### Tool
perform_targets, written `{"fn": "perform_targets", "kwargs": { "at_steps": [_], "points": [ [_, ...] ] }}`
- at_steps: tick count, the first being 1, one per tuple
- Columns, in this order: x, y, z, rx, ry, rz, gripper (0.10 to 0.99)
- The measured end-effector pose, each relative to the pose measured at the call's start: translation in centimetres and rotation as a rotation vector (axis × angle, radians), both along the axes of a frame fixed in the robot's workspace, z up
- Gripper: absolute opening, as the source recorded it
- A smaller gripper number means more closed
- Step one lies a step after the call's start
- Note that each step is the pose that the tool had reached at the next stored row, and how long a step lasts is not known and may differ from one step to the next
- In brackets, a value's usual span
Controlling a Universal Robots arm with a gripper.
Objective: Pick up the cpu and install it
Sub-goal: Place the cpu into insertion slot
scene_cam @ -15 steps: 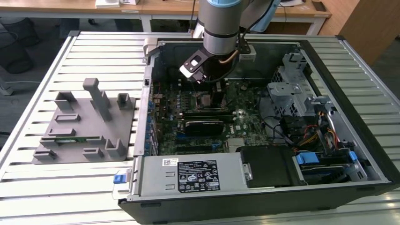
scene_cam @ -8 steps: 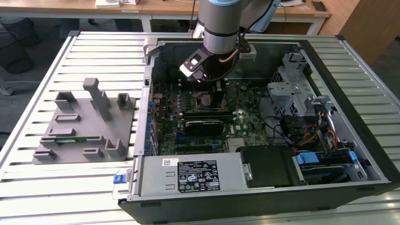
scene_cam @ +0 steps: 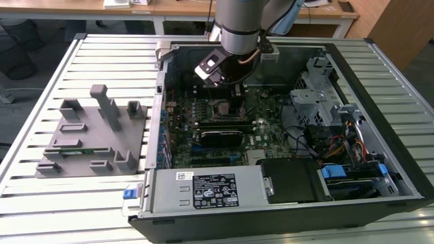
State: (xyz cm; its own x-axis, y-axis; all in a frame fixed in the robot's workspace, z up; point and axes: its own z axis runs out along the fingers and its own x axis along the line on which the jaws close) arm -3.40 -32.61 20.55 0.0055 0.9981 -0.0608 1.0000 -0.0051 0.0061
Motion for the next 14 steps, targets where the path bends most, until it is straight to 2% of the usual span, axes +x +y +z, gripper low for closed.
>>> {"fn": "perform_targets", "kwargs": {
  "at_steps": [1,2,4,5,7,8,10,11,12,14],
  "points": [
    [0.0,0.0,0.1,0.0,0.0001,0.0,0.529],
    [0.0,0.0,0.18,0.0,0.0002,0.0,0.529],
    [0.01,0.01,0.23,0.001,0.0007,0.0,0.408],
    [0.01,0.0,0.25,0.001,0.001,0.0,0.408],
    [0.01,0.0,0.34,0.0,0.0013,0.0,0.29],
    [0.01,0.0,0.37,0.001,0.0013,0.0,0.29],
    [0.01,0.0,0.4,0.001,0.0011,0.0,0.176],
    [0.01,0.0,0.44,0.001,0.0014,0.0,0.176],
    [0.01,0.0,0.47,0.001,0.0014,0.0,0.118],
    [0.01,0.0,0.54,0.001,0.0014,0.0,0.106]
  ]
}}
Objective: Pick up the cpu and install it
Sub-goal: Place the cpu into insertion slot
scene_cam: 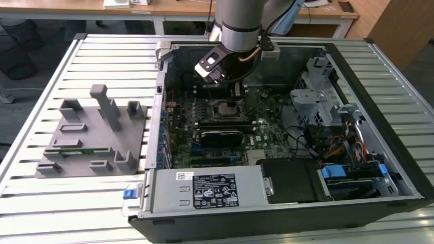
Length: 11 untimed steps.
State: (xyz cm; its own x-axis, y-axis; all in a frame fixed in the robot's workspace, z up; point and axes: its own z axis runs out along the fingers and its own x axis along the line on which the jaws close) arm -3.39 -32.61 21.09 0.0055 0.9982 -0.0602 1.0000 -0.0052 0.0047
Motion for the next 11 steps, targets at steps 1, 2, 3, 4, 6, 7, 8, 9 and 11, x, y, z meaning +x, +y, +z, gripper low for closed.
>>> {"fn": "perform_targets", "kwargs": {
  "at_steps": [1,2,3,4,6,7,8,9,11],
  "points": [
    [0.0,0.0,0.04,0.0,0.0,0.0,0.106],
    [0.0,0.0,0.08,0.0,0.0,0.0,0.106],
    [0.0,0.0,0.12,0.0,-0.0001,0.0,0.106],
    [0.0,0.0,0.17,0.0,0.0,0.0,0.106],
    [0.0,0.0,0.27,0.001,-0.0001,0.0,0.106],
    [0.0,0.0,0.32,0.001,0.0,0.0,0.106],
    [0.0,0.0,0.35,0.001,-0.0001,0.0,0.106],
    [0.0,0.01,0.36,0.001,-0.0002,0.0,0.106],
    [0.0,0.0,0.37,0.001,-0.0002,0.0,0.106]
  ]
}}
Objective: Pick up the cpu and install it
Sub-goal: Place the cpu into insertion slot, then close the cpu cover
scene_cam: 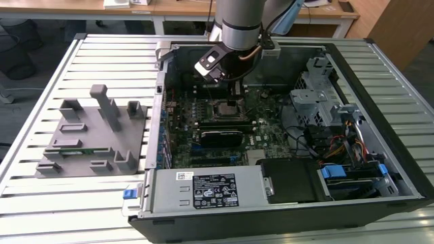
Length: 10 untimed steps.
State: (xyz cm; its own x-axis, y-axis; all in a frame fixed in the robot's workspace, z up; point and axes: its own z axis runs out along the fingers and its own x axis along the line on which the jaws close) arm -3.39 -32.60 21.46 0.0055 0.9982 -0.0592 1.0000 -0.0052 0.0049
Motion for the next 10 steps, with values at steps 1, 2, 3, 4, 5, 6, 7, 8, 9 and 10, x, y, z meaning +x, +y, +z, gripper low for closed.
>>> {"fn": "perform_targets", "kwargs": {
  "at_steps": [1,2,3,4,5,6,7,8,9,10],
  "points": [
    [0.0,0.0,0.01,0.0,0.0001,0.0,0.106],
    [0.0,0.0,0.02,0.0,0.0002,0.0,0.106],
    [0.0,0.0,0.03,0.0,0.0001,0.0,0.106],
    [0.0,0.0,0.06,0.0,0.0003,0.0,0.106],
    [0.0,0.0,0.08,0.0,0.0003,0.0,0.106],
    [0.0,-0.01,0.1,0.0,0.0003,0.0,0.106],
    [0.0,-0.01,0.15,0.0,0.0002,0.0,0.106],
    [0.0,0.0,0.21,0.0,0.0002,0.0,0.106],
    [0.0,0.0,0.26,0.0,0.0002,0.0,0.106],
    [0.0,0.0,0.32,0.0,0.0002,0.0,0.106]
  ]
}}
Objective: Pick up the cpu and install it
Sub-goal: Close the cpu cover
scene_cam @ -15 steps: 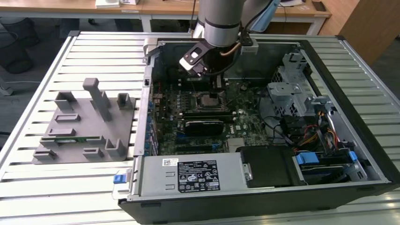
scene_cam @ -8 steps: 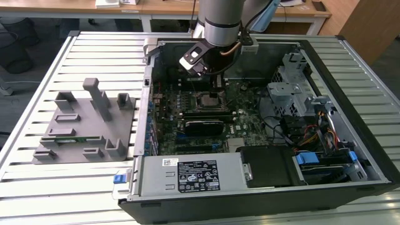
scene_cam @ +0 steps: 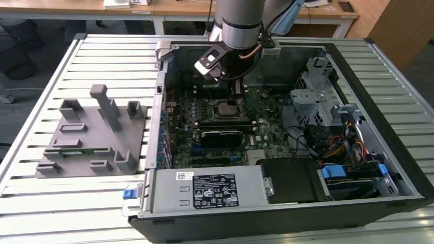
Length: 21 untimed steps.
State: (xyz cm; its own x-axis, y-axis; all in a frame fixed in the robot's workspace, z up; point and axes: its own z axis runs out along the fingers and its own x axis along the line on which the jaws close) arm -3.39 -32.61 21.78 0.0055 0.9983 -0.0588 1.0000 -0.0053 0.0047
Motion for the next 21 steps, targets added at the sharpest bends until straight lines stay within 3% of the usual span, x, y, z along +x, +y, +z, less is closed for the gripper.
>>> {"fn": "perform_targets", "kwargs": {
  "at_steps": [5,15,16,19,21],
  "points": [
    [0.0,0.0,0.63,0.004,0.0,0.0,0.106],
    [-0.04,0.01,4.88,0.007,-0.0003,0.0,0.106],
    [-0.05,0.01,5.0,0.008,-0.001,0.0,0.106],
    [-0.19,-0.26,5.0,0.01,-0.01,0.0,0.106],
    [-0.22,-0.76,5.0,0.011,-0.0103,0.0,0.106]
  ]
}}
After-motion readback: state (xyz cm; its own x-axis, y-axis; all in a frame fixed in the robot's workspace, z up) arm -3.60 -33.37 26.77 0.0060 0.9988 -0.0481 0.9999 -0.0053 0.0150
